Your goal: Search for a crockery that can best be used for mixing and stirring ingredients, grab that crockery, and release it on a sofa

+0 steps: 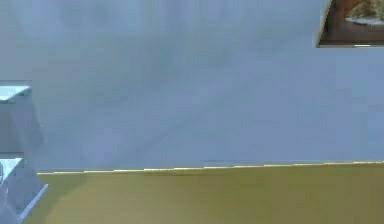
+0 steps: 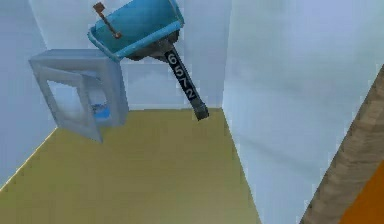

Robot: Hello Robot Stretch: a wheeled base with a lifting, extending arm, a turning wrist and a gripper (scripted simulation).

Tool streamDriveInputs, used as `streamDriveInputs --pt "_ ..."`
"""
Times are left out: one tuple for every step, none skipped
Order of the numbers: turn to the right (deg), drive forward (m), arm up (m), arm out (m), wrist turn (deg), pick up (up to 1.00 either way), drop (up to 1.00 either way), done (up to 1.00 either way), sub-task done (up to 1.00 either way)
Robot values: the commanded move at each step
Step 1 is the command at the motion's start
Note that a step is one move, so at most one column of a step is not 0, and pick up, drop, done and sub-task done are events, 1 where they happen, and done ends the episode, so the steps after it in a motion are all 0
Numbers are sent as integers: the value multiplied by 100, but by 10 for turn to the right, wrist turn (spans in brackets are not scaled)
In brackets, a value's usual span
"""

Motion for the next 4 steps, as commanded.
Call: streamDriveInputs --pt "0 40 0 0 0 0 0 0 0" --pt "-450 0 0 0 0 0 0 0 0" --pt "0 30 0 0 0 0 0 0 0" --pt "-450 0 0 0 0 0 0 0 0"
